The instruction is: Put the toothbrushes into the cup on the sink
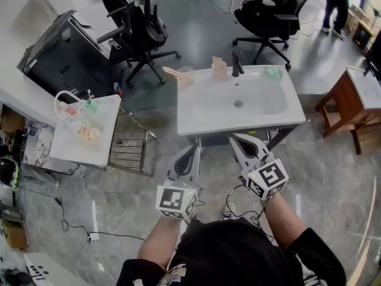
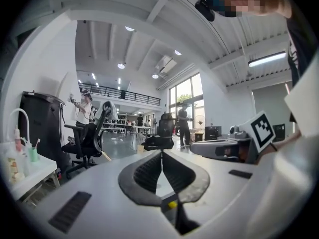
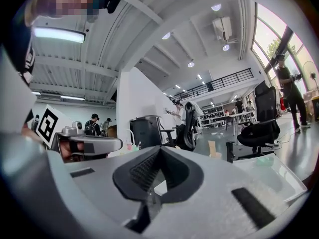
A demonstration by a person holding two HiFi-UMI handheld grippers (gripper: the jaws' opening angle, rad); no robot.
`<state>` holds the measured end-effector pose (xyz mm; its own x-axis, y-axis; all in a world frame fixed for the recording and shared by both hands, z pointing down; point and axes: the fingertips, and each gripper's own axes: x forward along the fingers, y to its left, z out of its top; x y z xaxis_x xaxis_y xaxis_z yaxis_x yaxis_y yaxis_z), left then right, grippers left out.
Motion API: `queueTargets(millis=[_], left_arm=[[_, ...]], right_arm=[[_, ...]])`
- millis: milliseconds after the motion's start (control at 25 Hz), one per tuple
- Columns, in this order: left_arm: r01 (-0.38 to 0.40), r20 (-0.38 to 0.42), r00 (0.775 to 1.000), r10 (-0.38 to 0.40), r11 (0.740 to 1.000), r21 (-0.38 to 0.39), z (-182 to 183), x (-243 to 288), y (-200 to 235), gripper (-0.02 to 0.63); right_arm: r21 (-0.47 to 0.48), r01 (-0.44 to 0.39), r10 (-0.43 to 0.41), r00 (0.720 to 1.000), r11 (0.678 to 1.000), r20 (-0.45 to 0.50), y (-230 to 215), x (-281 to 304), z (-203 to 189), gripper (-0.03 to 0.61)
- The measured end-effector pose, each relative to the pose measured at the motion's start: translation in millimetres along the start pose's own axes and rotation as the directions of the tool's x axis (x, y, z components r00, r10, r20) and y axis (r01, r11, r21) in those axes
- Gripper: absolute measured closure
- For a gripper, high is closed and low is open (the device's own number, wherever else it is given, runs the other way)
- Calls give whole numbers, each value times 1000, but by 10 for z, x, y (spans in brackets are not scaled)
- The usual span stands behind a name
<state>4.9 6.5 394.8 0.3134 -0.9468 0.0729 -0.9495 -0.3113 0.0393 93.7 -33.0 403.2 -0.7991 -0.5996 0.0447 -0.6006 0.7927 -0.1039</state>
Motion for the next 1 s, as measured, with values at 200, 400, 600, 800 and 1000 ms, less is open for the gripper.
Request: queueTargets(millis=[200,400,600,800,1000], left_arm=[[-11,4,1000,12,999,-36,-11,-204,153,606],[8,15,1000,-7,999,-47,16,-407,335,606],[43,26,999,-42,998,-48,50,-545,435,606],[81,26,997,-79,995,-52,46,-628,494,606],[105,33,994,-103,993,-51,63,-662,526,606]], right_arm=[[-9,11,-11,1000,1000,2,232,4,10,574],[-14,44,-43,999,999,4,497,11,42,574],[-22,83,-83,997,996,2,663,18,85,574],[-25,120,-120,993,992,-2,787,21,64,574],[-29,141,-141,990,990,-3,858,20,56,574]])
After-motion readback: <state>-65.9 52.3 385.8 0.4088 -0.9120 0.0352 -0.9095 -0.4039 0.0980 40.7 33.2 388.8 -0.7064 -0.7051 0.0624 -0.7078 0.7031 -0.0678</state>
